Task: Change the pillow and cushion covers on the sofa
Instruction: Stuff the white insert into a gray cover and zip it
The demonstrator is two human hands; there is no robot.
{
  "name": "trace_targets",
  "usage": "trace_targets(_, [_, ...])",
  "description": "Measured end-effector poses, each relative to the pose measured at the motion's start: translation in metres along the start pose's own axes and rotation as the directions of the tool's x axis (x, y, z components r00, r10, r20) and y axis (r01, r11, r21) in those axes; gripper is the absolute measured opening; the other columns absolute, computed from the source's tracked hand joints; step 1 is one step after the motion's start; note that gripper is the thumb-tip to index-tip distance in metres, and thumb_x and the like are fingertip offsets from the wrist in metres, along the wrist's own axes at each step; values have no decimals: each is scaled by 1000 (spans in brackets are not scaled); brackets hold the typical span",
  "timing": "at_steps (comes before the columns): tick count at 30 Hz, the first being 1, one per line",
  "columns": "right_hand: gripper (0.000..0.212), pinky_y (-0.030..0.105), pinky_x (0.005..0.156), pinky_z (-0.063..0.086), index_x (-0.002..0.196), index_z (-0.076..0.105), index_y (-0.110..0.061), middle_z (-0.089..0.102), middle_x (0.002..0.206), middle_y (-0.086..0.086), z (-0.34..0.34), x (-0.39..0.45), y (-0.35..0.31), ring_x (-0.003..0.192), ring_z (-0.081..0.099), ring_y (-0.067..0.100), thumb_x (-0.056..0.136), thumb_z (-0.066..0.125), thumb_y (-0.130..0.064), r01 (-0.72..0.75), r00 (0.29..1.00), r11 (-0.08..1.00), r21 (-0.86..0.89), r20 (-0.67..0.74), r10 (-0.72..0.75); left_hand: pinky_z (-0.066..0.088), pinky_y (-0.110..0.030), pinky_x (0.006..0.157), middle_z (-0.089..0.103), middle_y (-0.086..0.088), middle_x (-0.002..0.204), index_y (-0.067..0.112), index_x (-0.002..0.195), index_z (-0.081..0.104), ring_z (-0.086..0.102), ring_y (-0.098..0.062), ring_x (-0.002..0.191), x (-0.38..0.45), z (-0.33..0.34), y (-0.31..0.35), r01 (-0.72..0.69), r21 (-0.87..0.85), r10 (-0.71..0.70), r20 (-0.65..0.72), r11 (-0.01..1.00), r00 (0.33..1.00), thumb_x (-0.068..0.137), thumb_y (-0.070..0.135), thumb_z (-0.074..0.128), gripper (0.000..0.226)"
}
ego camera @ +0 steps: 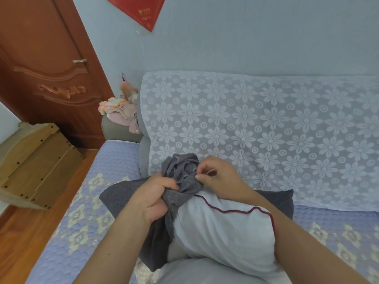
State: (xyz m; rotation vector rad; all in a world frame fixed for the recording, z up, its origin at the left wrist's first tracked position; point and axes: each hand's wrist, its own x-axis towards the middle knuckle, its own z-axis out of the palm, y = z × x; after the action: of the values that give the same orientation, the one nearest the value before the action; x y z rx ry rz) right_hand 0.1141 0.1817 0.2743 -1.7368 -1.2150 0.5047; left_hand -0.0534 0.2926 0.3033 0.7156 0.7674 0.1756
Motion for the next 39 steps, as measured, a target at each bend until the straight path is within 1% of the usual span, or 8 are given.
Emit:
trace_targets(6, [29, 18, 81, 50, 122, 62, -26, 56, 113, -7, 5, -6, 3, 88, 63, 6, 99, 57, -11, 106, 993, 989, -100, -48, -111, 60, -48, 85, 67, -29, 122, -7, 124, 65, 68, -42, 111, -1, 10, 2, -2, 5, 2, -21, 1000, 1000, 74, -20, 40, 57])
trace_targets(13, [14, 14, 77, 43, 99, 71, -15, 67, 91, -8, 0, -12, 11, 83, 60, 7, 97, 59, -9, -21, 924, 948, -318, -369, -103, 60, -43, 79, 75, -24, 104, -3, 112, 69, 75, -34, 92, 2, 0, 6, -54, 145, 80, -182, 988, 980, 93, -11, 53, 27])
trace_targets(16, [12, 16, 76, 41, 93, 66, -20, 59, 88, -13, 3, -14, 11, 84, 53, 0, 94, 57, -11, -13, 961, 957, -289, -269, -69, 58, -41, 88, 76, -14, 107, 9, 115, 69, 74, -29, 98, 5, -6, 6, -103, 326, 189, -244, 940, 951, 96, -2, 59, 24])
trace_targets(20, [30, 16, 77, 50, 105, 60, -31, 66, 97, -21, 5, -12, 3, 84, 65, 4, 89, 61, -6, 34, 998, 987, -160, -55, -43, 49, -36, 100, 60, 6, 122, 22, 136, 46, 60, -17, 111, -4, -4, 14, -96, 670, 383, -295, 736, 875, 93, 24, 73, 52])
trace_targets(24, [22, 4, 76, 40, 110, 69, -24, 68, 94, -17, 14, -14, 1, 81, 58, -6, 91, 68, -14, 207, 978, 932, -296, 44, -204, 40, -29, 108, 51, 14, 141, 40, 150, 42, 50, -10, 130, -12, 3, 17, -205, 879, 546, -73, 431, 835, 103, 23, 56, 52])
trace_targets(30, [25, 8, 70, 38, 86, 61, -30, 59, 79, -17, 7, -15, 0, 76, 55, 0, 97, 58, -8, 85, 984, 982, -167, -143, -109, 51, -43, 105, 69, -10, 126, 23, 132, 65, 67, -24, 114, -4, 3, 18, -222, 280, 291, -237, 934, 927, 107, 3, 39, 41])
trace_targets(35, [26, 27, 76, 48, 86, 52, -33, 64, 92, -3, 11, -16, -3, 85, 59, 11, 100, 50, -11, 3, 999, 995, -95, -54, -8, 54, -51, 88, 69, -23, 122, 8, 127, 61, 66, -36, 110, 6, -1, 9, -115, -170, 65, -278, 979, 958, 110, 14, 35, 32])
trace_targets(39, [13, 27, 79, 49, 92, 61, -27, 59, 93, -12, 13, -14, -2, 87, 57, 5, 97, 55, -16, 84, 996, 981, -173, 42, -78, 54, -51, 89, 69, -23, 123, 8, 131, 60, 66, -37, 113, 4, 2, 6, -99, -143, 54, -289, 985, 956, 110, 18, 37, 33])
